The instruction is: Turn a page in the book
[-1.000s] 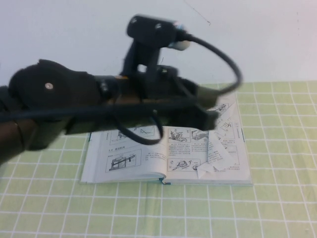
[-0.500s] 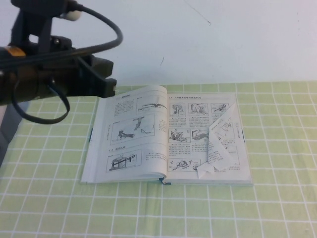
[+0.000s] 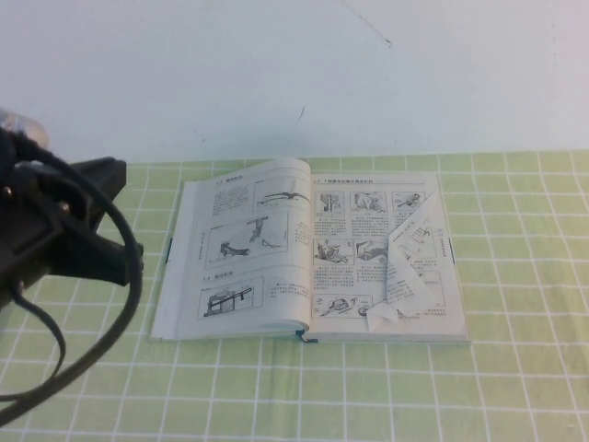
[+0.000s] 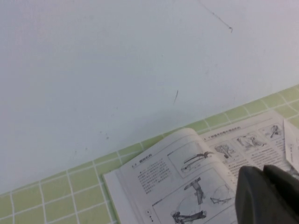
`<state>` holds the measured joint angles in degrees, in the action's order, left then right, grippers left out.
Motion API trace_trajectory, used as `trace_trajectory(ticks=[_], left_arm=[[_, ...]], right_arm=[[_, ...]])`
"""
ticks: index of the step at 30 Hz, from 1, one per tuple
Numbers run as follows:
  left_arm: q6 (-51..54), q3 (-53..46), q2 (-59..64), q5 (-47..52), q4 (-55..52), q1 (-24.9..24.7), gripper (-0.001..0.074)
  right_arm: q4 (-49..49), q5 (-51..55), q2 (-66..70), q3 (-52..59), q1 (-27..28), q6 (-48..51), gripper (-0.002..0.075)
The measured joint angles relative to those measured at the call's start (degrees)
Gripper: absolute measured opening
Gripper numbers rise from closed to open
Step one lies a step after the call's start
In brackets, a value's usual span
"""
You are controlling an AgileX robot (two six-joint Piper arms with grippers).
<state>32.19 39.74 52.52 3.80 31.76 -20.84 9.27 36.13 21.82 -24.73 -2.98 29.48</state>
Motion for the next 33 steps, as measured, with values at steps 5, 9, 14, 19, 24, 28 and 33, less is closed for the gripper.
trace_trajectory(ticks=[5,9,14,19,24,28,33], left_arm=[[0.0,-3.4,-0.6,-1.8,0.0,0.0,-0.0004],[0.3,-3.4,-0.6,-2.8,0.1,0.0,-0.0004],[0.3,-3.4,-0.8,-3.1,0.3,0.0,-0.0004],[0.5,-3.4,-0.8,-3.1,0.3,0.0,-0.0003],[0.5,-3.4,-0.8,-2.7,0.3,0.0,-0.0004],[0.5,-3.4,-0.8,-2.7,0.6,0.0,-0.0004],[1.5,-3.4,-0.8,-2.8,0.9,0.5,-0.0004]], right_arm=[[0.4,0.9,-0.9,2.5,0.0,-2.1,-0.0001],[2.1,2.9,-0.9,2.6,0.0,-3.4,-0.0001],[2.5,4.5,-0.9,2.6,0.0,-3.5,-0.0001],[2.5,4.8,-0.9,2.6,0.0,-3.6,-0.0001],[2.5,4.8,-0.9,2.6,0.0,-3.6,-0.0001],[2.5,4.8,-0.9,2.6,0.0,-3.6,-0.0001],[2.5,4.8,-0.9,2.6,0.0,-3.6,-0.0001]])
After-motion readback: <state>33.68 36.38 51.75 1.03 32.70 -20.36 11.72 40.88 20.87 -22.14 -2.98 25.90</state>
